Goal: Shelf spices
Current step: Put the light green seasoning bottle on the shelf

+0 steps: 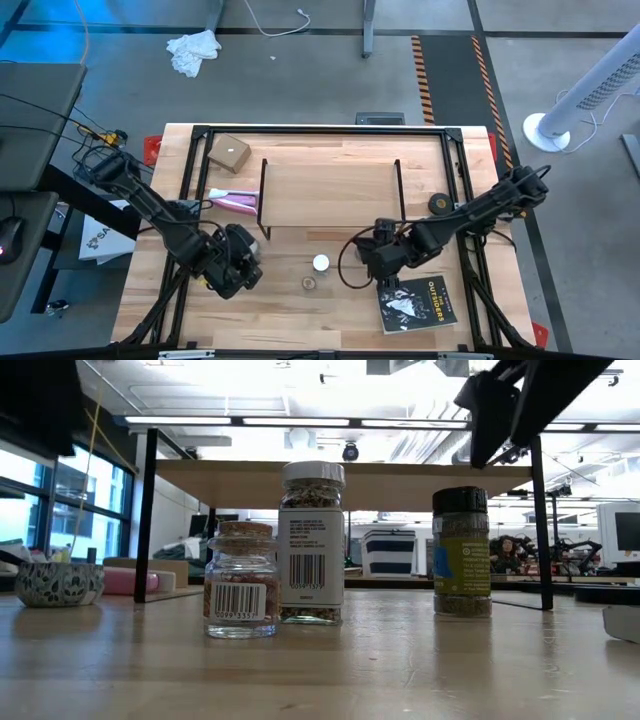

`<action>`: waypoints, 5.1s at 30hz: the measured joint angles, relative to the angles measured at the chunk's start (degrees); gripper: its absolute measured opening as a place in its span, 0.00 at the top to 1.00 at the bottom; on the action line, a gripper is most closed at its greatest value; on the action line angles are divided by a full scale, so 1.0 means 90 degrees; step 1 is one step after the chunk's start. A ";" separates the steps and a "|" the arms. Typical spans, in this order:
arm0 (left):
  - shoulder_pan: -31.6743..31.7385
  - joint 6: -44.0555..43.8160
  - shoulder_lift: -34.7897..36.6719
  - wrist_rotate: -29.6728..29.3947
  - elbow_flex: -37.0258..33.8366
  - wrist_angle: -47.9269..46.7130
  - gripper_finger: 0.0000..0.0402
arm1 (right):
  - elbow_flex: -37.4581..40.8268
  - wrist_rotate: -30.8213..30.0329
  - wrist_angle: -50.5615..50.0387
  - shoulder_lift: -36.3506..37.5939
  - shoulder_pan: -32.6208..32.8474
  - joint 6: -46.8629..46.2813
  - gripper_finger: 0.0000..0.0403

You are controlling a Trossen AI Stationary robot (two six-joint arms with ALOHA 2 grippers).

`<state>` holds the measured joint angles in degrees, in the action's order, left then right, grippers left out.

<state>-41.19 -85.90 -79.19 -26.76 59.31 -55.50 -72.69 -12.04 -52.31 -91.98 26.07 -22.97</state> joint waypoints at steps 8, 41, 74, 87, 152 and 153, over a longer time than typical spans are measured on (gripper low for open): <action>0.0022 -0.0154 0.0004 0.0077 -0.0467 0.0835 0.44 | 0.0000 -0.0257 0.0027 -0.0222 -0.0333 -0.0608 0.28; 0.0060 0.0130 0.0621 -0.0340 -0.0467 0.1014 0.44 | -0.0828 0.1304 0.0185 0.0021 -0.0547 0.0015 0.54; 0.0857 0.3093 0.2007 -0.2271 -0.0462 0.2761 0.44 | -0.2667 0.2460 0.0136 0.1678 -0.0224 -0.0276 0.54; 0.1078 0.3546 0.2007 -0.2033 -0.0462 0.3247 0.44 | -0.2664 0.2522 0.0841 0.1678 -0.0243 -0.0280 0.54; 0.2923 0.5233 0.2005 -0.1276 -0.0462 0.5375 0.44 | -0.2662 -0.0002 -0.3303 0.1100 -0.2241 -0.0108 0.54; 0.2959 0.5234 0.2005 -0.1276 -0.0462 0.5374 0.44 | -0.2662 0.0001 -0.3305 0.1060 -0.2272 -0.0099 0.54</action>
<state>-14.56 -38.80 -61.14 -38.24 55.16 -7.14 -96.64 -12.03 -82.06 -82.45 5.62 -23.86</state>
